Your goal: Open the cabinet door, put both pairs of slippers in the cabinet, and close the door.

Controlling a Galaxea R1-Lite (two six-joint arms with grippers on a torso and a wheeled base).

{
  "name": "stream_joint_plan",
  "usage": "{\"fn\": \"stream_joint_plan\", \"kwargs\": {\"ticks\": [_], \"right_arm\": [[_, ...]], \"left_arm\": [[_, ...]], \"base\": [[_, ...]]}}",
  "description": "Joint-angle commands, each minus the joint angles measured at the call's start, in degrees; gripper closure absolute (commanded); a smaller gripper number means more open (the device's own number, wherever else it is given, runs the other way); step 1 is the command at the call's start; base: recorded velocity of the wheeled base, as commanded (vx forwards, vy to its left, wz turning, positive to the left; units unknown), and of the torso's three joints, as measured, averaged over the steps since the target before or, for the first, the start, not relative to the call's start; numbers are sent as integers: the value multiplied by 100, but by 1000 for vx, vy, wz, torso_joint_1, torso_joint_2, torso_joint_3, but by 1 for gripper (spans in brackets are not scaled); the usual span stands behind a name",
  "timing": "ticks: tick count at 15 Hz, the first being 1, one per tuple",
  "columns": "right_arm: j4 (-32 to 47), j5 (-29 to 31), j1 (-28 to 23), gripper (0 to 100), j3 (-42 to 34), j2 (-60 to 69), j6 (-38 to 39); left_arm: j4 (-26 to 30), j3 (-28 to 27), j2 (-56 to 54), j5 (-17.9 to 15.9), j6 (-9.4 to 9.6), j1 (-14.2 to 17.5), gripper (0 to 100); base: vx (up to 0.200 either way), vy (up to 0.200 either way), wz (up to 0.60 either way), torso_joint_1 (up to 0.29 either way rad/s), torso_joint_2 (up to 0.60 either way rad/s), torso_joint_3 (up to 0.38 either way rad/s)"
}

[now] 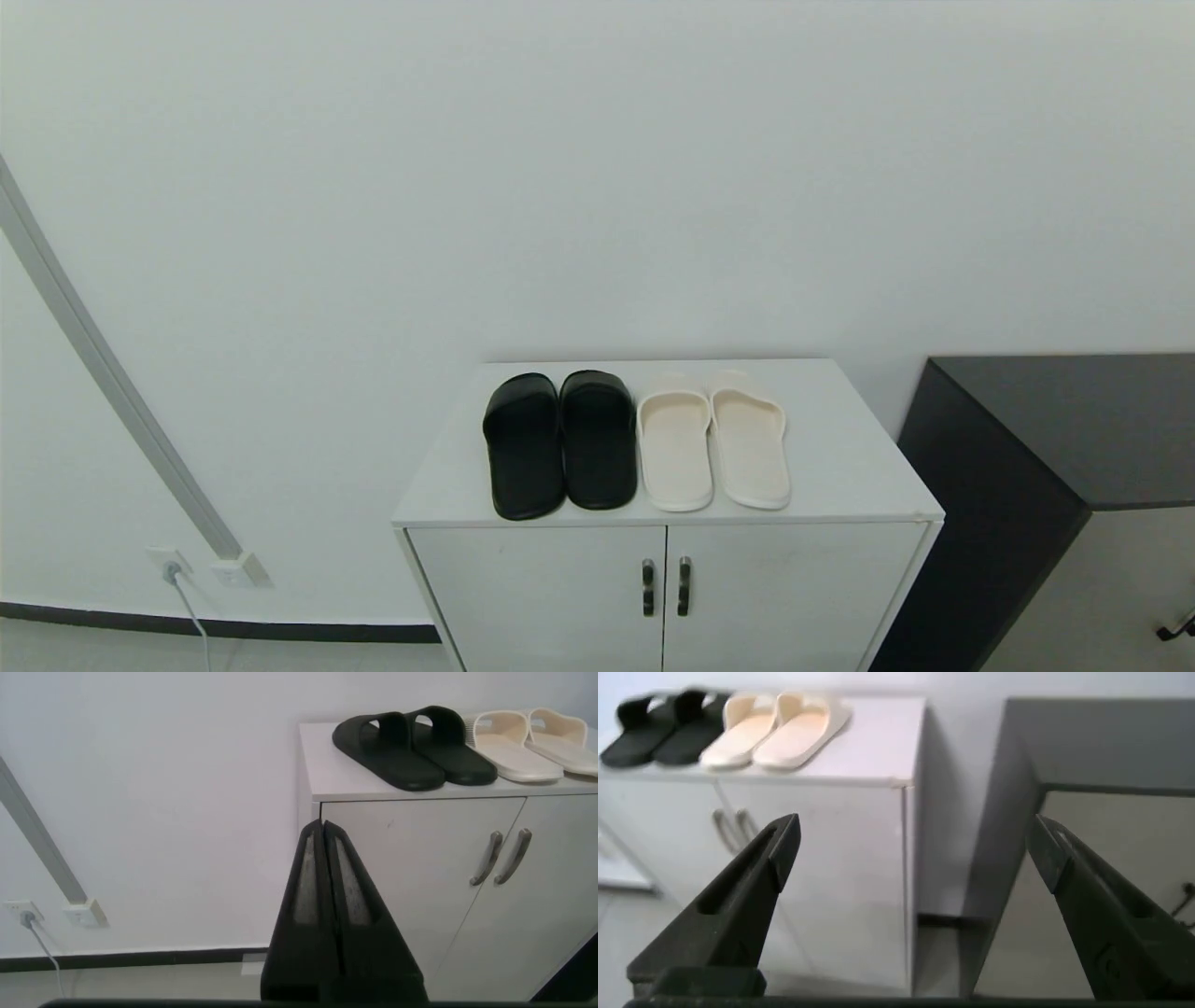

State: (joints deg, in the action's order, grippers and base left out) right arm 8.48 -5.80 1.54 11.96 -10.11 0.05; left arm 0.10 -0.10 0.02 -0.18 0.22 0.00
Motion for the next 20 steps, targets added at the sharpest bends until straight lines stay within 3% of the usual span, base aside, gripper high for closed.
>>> {"fn": "stream_joint_plan", "kwargs": {"ticks": [1,6,9,11,13,14,18,20], "right_arm": [[-163,-263,13,0,70,-1134,-49],[-1525,-624,242,0,193,-3120,21],[-2290,-439,884,0,1054,-4562,232],[-2299,-9,1587,0,1397,-5036,408],[-2492,1108,2975,0,1889,-5924,874],[-2641,1406,3415,0,2162,-6337,1076],[-2931,2268,4118,0,3330,-7866,1428],[-2931,2628,4215,0,3893,-8517,1700]], "left_arm": [[-1,1,-2,1,-4,0,100],[-1,1,-2,1,4,0,100],[-1,1,6,1,4,0,100],[-1,1,-2,1,4,0,100],[-1,1,6,18,22,0,100],[-1,1,6,18,22,0,100],[-1,1,-2,1,4,0,100],[-1,1,6,-8,4,0,100]], "base": [[0,0,0,0,0,0],[0,0,0,0,0,0],[0,0,0,0,0,0],[0,0,0,0,0,0],[0,0,0,0,0,0],[0,0,0,0,0,0],[0,0,0,0,0,0],[0,0,0,0,0,0]]}}
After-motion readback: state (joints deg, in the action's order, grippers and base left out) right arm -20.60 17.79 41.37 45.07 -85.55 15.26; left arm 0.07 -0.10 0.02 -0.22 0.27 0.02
